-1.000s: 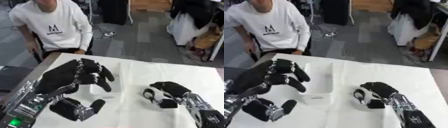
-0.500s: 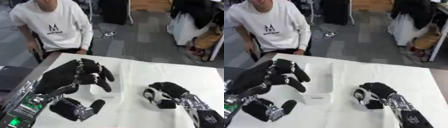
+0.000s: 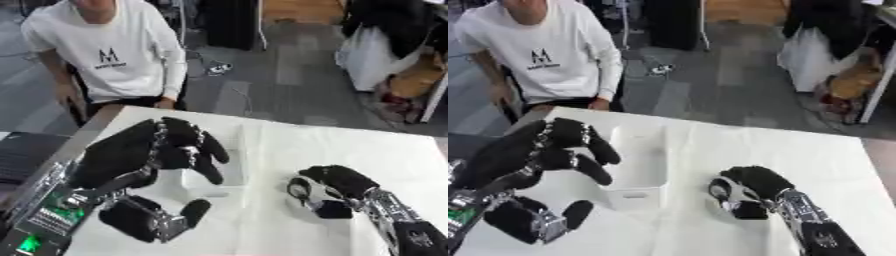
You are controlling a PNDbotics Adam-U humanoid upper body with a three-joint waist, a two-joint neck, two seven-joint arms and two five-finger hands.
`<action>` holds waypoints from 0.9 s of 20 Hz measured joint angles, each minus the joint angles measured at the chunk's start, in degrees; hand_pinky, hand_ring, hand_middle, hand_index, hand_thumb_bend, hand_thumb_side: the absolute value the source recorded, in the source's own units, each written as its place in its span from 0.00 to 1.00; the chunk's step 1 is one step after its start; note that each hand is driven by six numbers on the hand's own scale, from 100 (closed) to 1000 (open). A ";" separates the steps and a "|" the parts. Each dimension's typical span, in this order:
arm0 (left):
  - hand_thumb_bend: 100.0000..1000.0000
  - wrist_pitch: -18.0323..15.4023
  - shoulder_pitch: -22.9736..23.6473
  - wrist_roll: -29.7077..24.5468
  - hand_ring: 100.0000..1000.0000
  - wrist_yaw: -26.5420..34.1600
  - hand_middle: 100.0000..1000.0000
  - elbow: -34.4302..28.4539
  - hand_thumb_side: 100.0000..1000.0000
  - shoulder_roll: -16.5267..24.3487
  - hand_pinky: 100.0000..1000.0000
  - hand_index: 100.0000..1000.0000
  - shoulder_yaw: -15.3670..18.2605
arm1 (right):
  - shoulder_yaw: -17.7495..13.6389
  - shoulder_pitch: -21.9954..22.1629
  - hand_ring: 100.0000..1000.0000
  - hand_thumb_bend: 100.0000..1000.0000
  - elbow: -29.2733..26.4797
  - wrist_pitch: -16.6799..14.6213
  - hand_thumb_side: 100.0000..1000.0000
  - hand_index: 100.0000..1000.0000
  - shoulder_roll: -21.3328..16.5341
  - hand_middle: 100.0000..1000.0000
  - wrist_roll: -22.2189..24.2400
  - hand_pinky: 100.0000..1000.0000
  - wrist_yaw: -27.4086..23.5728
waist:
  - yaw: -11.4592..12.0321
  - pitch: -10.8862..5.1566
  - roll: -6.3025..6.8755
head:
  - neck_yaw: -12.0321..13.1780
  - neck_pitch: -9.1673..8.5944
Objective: Pick up objects on the table and place them in the box.
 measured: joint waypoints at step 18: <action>0.10 -0.01 -0.04 -0.01 0.45 0.01 0.62 0.00 0.57 -0.02 0.49 0.62 -0.01 | -0.36 -0.71 0.80 0.07 1.26 0.09 1.00 0.99 0.50 0.84 -1.77 0.82 1.41 | 0.37 0.32 -0.21 | 0.01 -0.40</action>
